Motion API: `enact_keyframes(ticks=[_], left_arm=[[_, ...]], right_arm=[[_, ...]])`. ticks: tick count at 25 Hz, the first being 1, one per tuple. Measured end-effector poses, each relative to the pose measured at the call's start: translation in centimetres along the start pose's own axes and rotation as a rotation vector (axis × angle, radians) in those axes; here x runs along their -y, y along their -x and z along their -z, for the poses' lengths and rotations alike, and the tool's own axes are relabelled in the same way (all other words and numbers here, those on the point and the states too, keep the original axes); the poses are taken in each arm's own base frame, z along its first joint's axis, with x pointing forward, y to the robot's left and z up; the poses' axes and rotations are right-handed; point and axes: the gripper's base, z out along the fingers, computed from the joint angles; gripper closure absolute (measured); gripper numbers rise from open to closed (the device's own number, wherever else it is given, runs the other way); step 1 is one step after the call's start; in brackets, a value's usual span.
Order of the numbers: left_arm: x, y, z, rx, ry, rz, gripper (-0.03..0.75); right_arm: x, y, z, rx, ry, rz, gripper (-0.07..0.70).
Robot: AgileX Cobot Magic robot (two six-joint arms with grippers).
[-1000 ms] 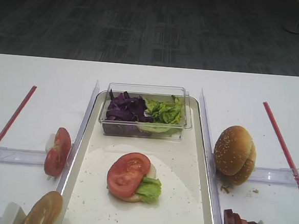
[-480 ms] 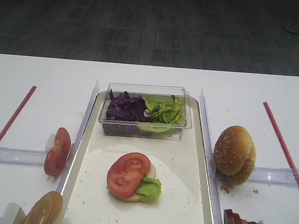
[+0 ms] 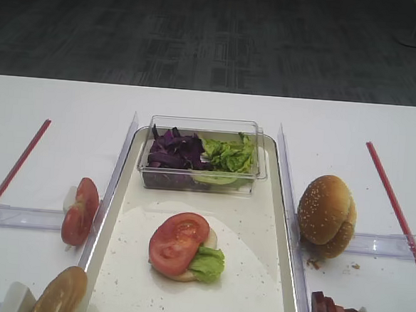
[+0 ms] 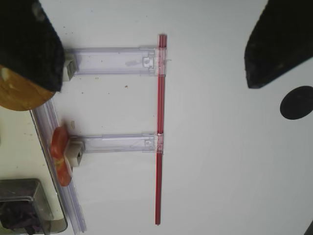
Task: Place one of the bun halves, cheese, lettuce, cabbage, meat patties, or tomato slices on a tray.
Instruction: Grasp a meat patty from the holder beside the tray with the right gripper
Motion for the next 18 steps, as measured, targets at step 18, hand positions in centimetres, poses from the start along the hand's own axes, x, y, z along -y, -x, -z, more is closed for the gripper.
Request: enact_keyframes(ticks=[18], left_arm=[[0.0,0.0,0.0,0.0,0.0,0.0,0.026]], right_arm=[[-0.47,-0.08,0.01,-0.009,0.052,-0.025,0.039]])
